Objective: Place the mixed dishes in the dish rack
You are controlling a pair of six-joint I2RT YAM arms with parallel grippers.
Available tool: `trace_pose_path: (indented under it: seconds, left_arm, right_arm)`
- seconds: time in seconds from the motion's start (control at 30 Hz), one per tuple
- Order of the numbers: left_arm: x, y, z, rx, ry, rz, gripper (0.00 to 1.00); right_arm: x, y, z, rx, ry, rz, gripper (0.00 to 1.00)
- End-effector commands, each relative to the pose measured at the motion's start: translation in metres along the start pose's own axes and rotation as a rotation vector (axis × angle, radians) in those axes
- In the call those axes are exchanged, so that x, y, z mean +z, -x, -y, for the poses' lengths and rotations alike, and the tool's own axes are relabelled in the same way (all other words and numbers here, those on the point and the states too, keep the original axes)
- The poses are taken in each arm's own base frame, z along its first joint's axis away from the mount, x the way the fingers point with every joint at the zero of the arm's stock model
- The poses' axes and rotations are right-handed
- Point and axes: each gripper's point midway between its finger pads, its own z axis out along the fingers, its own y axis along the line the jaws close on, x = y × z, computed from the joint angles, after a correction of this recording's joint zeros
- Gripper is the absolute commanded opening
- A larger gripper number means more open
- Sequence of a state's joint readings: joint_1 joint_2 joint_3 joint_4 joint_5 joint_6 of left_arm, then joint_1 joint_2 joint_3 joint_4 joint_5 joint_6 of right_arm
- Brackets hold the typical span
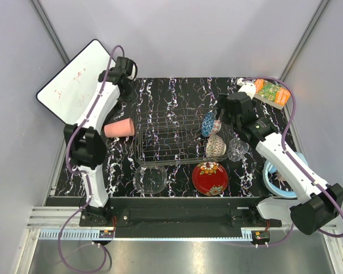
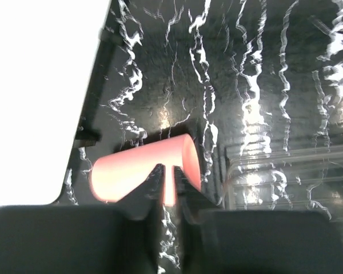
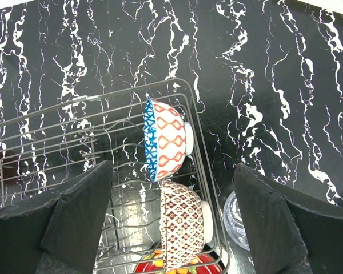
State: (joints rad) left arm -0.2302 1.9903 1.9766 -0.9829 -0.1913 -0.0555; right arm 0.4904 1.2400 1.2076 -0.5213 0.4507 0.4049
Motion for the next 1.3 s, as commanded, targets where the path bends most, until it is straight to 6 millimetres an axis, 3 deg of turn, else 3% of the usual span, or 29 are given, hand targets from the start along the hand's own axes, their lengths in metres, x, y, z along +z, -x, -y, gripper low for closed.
trace_pose_path:
  seconds: [0.0, 0.07, 0.1, 0.13, 0.17, 0.23, 0.3, 0.37, 0.4, 0.43, 0.53, 0.57, 0.73, 0.93, 1.07, 1.2, 1.27]
  left_arm:
    - [-0.079, 0.014, -0.017, 0.026, 0.036, 0.123, 0.49]
    - [-0.082, -0.002, -0.025, 0.036, 0.059, 0.109, 0.72]
    - [-0.098, -0.002, -0.03, 0.025, 0.07, 0.146, 0.79]
    - [-0.097, -0.012, -0.032, 0.057, 0.071, 0.127, 0.89]
    - [-0.102, -0.016, -0.034, 0.054, 0.069, 0.131, 0.91]
    - [-0.119, -0.023, -0.033, 0.069, 0.032, 0.157, 0.92]
    - [-0.141, -0.026, -0.024, 0.084, -0.051, 0.219, 0.9]
    - [-0.146, -0.037, -0.017, 0.12, -0.104, 0.227, 0.87]
    - [-0.159, -0.037, -0.012, 0.123, -0.147, 0.268, 0.86]
    - [-0.156, -0.046, -0.008, 0.143, -0.169, 0.254, 0.86]
    - [-0.161, -0.058, 0.0, 0.162, -0.222, 0.253, 0.83]
    - [-0.161, -0.06, 0.001, 0.164, -0.228, 0.252, 0.83]
    - [-0.163, -0.07, 0.003, 0.171, -0.248, 0.243, 0.8]
    - [-0.17, -0.071, 0.003, 0.165, -0.248, 0.251, 0.78]
    - [-0.173, -0.068, 0.004, 0.169, -0.244, 0.256, 0.77]
    - [-0.175, -0.066, 0.002, 0.164, -0.23, 0.256, 0.77]
    - [-0.176, -0.067, 0.0, 0.163, -0.222, 0.253, 0.76]
  right_arm:
    - [-0.011, 0.022, 0.007, 0.013, -0.027, 0.069, 0.94]
    - [-0.01, 0.019, 0.03, 0.021, -0.145, 0.067, 0.97]
    - [-0.006, 0.016, 0.039, 0.03, -0.191, 0.051, 0.98]
    - [-0.007, 0.006, 0.05, 0.03, -0.234, 0.014, 1.0]
    - [-0.007, 0.002, 0.055, 0.071, -0.264, 0.008, 1.0]
    - [-0.014, -0.011, 0.063, 0.091, -0.287, -0.033, 1.0]
    - [-0.025, -0.026, 0.057, 0.137, -0.215, -0.08, 1.0]
    - [-0.036, -0.042, 0.057, 0.172, -0.179, -0.117, 1.0]
    - [-0.046, -0.048, 0.067, 0.196, -0.19, -0.107, 1.0]
    - [-0.052, -0.055, 0.075, 0.206, -0.21, -0.113, 1.0]
    - [-0.064, -0.078, 0.071, 0.304, -0.15, -0.159, 1.0]
    - [-0.068, -0.091, 0.059, 0.344, -0.092, -0.221, 1.0]
    - [-0.089, -0.174, 0.054, 0.426, -0.06, -0.53, 1.0]
    - [-0.115, -0.222, 0.056, 0.571, 0.021, -0.612, 0.98]
    - [-0.115, -0.248, 0.058, 0.616, 0.048, -0.645, 0.88]
    - [-0.104, -0.256, 0.054, 0.62, 0.078, -0.631, 0.87]
    - [-0.1, -0.271, 0.058, 0.606, 0.052, -0.668, 0.86]
